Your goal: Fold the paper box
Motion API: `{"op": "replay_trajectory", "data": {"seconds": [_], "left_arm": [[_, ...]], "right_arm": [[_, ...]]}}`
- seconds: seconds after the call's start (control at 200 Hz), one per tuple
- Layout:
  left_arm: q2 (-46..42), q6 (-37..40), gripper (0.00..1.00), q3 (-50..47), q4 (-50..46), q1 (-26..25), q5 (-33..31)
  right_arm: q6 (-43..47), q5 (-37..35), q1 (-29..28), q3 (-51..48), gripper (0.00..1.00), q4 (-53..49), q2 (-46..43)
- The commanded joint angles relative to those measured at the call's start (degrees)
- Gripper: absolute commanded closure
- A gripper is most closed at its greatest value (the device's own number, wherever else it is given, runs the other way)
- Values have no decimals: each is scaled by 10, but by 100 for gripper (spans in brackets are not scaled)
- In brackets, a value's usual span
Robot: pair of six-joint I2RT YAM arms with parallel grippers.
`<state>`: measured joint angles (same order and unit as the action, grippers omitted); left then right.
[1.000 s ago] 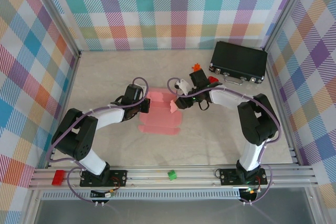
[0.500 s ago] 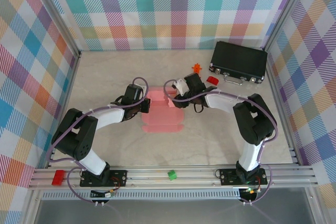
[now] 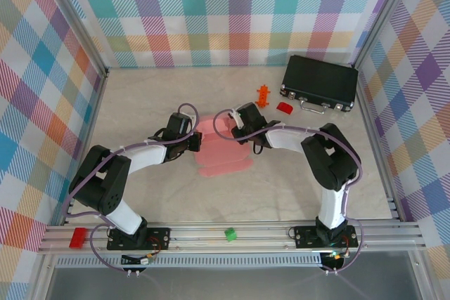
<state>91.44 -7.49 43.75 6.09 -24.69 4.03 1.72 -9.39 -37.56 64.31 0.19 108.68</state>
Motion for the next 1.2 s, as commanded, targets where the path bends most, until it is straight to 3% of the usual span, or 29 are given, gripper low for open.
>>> {"op": "replay_trajectory", "data": {"seconds": [0.0,0.415,0.7,1.195], "left_arm": [[-11,-13,99,-5,-24,-9,19],[-13,-20,99,-5,-23,-10,28],[-11,-36,99,-2,-23,-10,34],[0,-40,99,10,-30,-11,34]], "right_arm": [[-12,-57,-10,26,76,4,13],[-29,-118,-22,65,86,-20,42],[-59,-206,-42,103,89,-60,69],[-186,-342,-84,161,93,-133,111]]}}
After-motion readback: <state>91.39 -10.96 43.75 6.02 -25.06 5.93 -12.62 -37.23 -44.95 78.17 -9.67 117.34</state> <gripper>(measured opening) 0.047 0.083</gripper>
